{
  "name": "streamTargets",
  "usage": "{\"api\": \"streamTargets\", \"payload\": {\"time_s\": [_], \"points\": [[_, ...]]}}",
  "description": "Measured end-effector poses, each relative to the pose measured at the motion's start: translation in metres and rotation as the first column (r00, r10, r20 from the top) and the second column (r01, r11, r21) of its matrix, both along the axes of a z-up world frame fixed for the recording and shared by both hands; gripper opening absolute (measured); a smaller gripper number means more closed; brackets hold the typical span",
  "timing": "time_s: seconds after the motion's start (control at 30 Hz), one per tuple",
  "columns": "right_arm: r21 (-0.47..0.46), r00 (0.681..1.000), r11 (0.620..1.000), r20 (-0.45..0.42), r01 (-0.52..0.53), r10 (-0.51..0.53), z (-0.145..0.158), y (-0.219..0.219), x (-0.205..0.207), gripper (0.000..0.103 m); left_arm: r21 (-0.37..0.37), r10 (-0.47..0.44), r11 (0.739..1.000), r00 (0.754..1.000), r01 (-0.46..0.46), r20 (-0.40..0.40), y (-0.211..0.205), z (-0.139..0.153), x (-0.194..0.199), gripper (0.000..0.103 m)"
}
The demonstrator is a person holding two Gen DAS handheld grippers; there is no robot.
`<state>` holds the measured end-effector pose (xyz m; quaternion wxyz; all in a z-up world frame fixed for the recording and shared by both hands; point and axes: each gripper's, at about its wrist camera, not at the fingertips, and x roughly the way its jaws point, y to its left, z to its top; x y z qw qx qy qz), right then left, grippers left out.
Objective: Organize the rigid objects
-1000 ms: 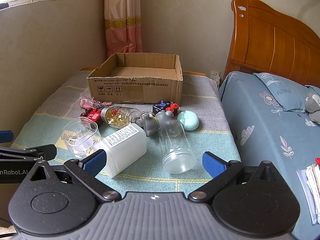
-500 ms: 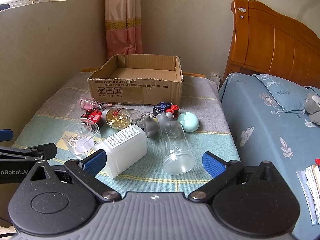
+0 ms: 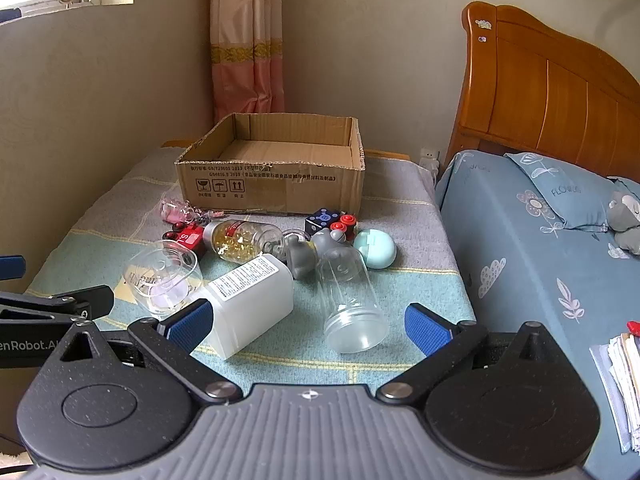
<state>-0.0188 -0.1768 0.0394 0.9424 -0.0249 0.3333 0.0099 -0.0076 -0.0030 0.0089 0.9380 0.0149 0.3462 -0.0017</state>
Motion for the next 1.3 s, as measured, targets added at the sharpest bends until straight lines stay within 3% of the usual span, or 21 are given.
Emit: {"api": "streamTargets", "payload": {"time_s": [0.87,1.17,1.3], "points": [[-0.019,1.000,0.999,-0.004,-0.031,0.031,-0.004,0.000,0.013,0.103,-0.011,-0.059,0.998,0.998,0.059,-0.014,-0.001,-0.008,0.020,0.102],[0.002,0.993,0.993,0.015,-0.120,0.120,-0.008,-0.003,0.024,0.103,-0.042,-0.135,0.990,0.991,0.135,0.001,0.003,-0.023,0.037,0.102],[0.002,0.987,0.987,0.021,-0.159,0.159,-0.016,-0.004,0.030,0.103,-0.063,-0.151,0.987,0.988,0.149,-0.030,0.010,-0.034,0.049,0.102]]}}
